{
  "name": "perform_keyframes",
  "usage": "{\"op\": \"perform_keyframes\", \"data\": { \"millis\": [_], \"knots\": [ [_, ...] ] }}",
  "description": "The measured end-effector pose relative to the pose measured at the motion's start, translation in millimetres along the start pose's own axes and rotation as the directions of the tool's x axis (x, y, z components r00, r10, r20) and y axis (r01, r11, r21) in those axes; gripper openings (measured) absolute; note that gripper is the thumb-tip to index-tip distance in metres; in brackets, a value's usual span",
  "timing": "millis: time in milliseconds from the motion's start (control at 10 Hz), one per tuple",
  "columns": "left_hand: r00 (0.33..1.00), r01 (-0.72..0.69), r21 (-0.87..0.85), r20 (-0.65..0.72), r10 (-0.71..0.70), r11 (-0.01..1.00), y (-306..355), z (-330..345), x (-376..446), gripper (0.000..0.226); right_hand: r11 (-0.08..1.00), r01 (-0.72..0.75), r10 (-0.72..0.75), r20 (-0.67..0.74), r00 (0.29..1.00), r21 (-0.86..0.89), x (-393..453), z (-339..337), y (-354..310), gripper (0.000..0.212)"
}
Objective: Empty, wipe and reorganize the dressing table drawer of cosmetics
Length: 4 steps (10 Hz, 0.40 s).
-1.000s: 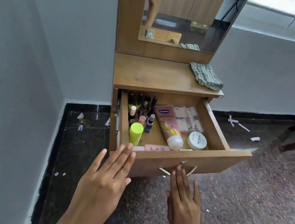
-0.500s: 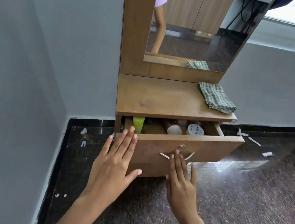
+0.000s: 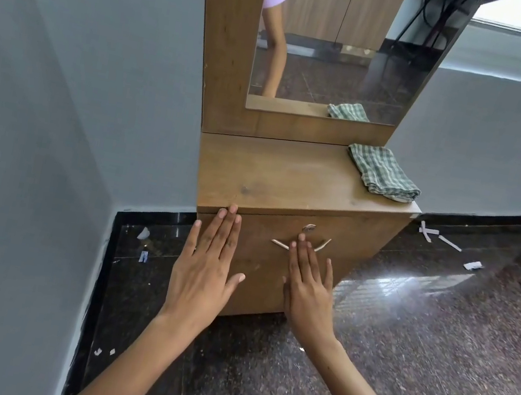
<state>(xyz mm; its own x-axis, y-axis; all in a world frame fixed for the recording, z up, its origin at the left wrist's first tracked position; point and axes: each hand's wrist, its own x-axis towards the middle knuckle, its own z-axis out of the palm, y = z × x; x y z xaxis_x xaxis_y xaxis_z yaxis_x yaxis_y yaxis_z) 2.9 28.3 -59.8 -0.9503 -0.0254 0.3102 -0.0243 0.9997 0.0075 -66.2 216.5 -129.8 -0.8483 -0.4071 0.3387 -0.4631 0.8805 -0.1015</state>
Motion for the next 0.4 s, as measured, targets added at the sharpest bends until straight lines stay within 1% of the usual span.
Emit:
{"op": "perform_keyframes", "data": {
  "millis": [100,200,300,400],
  "knots": [
    [1.000,0.009,-0.029,-0.015,-0.010,1.000,3.7,-0.1,0.4,0.093,1.000,-0.010,0.010,0.012,1.000,-0.001,8.0,1.6,0.8,0.059],
    [0.997,0.023,-0.058,-0.069,-0.027,0.998,10.5,0.5,-1.0,0.082,1.000,-0.006,0.006,0.018,1.000,0.001,10.6,4.7,2.5,0.060],
    [0.989,0.038,-0.115,-0.135,-0.053,0.993,18.1,-3.0,0.6,0.068,0.994,0.004,0.000,-0.030,1.000,0.112,12.4,-2.2,3.3,0.055],
    [0.980,0.038,-0.169,-0.188,-0.070,0.985,32.9,-7.0,9.4,0.064,0.956,0.059,0.013,-0.241,0.971,0.287,7.4,-15.2,7.2,0.045]
  ]
}}
